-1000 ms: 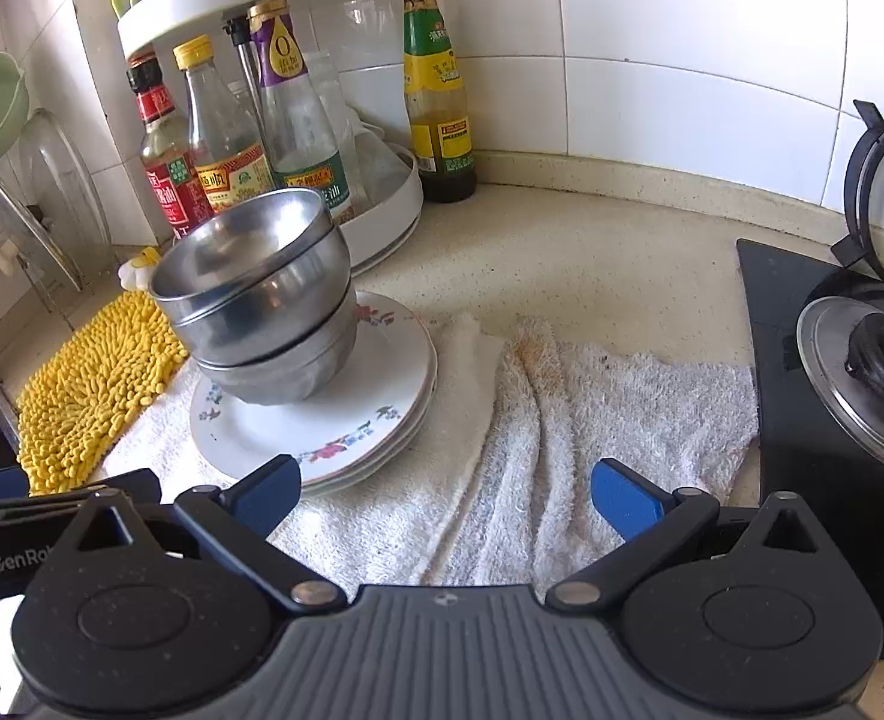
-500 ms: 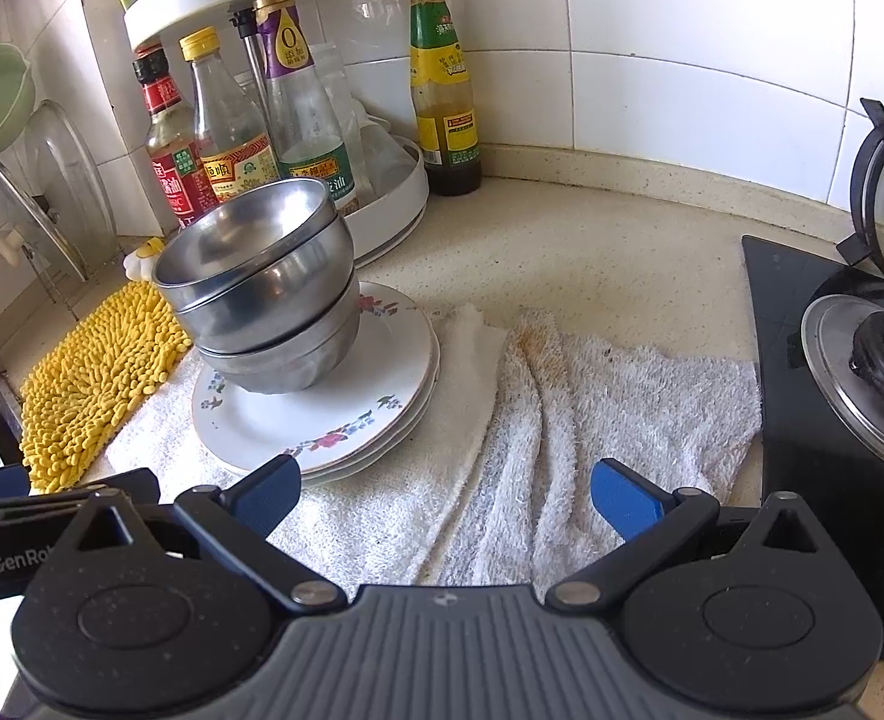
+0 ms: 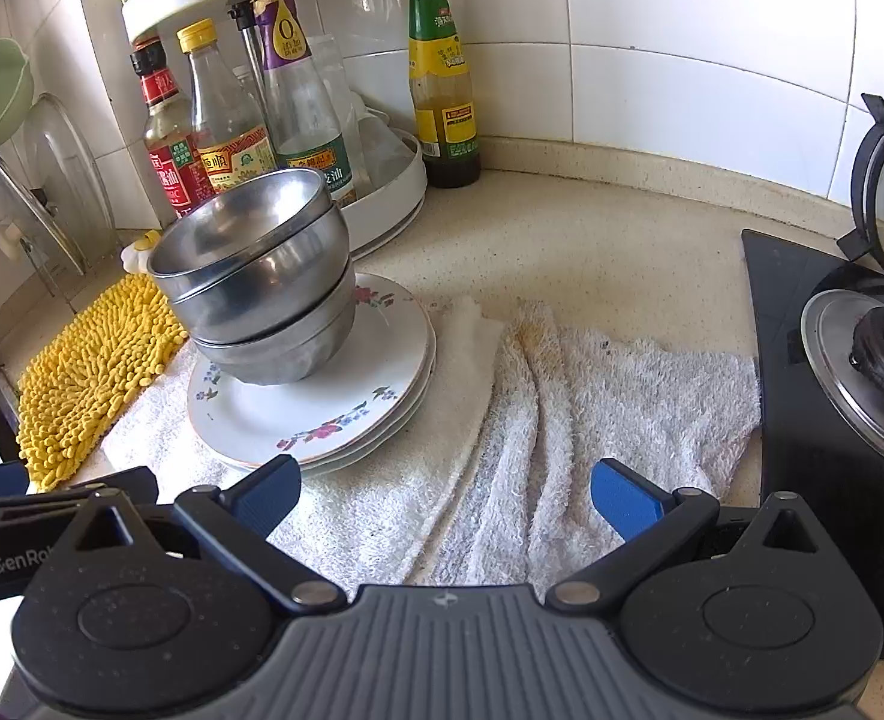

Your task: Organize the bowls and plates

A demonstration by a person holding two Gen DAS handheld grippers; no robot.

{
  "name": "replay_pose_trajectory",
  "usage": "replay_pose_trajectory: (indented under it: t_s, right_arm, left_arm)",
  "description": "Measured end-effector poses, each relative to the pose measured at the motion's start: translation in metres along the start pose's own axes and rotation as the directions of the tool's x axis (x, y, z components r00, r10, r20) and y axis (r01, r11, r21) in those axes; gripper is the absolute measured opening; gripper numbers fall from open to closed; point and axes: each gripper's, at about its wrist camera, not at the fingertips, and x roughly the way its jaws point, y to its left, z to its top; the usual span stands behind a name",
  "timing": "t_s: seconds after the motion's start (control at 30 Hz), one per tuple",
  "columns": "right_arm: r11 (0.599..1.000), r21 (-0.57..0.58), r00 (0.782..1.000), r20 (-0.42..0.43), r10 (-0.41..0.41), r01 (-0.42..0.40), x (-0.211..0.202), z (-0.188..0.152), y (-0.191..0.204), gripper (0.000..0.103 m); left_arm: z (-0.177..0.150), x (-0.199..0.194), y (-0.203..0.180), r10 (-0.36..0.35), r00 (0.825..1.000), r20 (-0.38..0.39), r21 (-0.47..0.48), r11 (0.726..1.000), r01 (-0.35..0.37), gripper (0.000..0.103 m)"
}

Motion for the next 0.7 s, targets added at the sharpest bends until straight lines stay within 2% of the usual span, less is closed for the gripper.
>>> replay_pose_trajectory:
  t_s: [0.17, 0.4, 0.7]
  right_arm:
    - [1.000, -0.001, 1.000, 0.000, -0.002, 0.002, 0.0001, 0.0002, 0.0005, 0.103]
    - [1.000, -0.012, 1.000, -0.007, -0.001, 0.001, 0.0023, 0.0005, 0.0010, 0.103]
    - [1.000, -0.024, 1.000, -0.010, 0.003, -0.003, 0.0050, 0.0025, 0.0033, 0.103]
  left_arm:
    - [0.0009, 0.0008, 0.0007, -0.003, 1.000, -0.003, -0.002, 1.000, 0.003, 0.097]
    - [0.0004, 0.0016, 0.0001, -0.020, 1.000, -0.007, 0.004, 1.000, 0.020, 0.091]
    - [0.0013, 0.0025, 0.0016, -0.012, 1.000, -0.007, 0.002, 1.000, 0.012, 0.091]
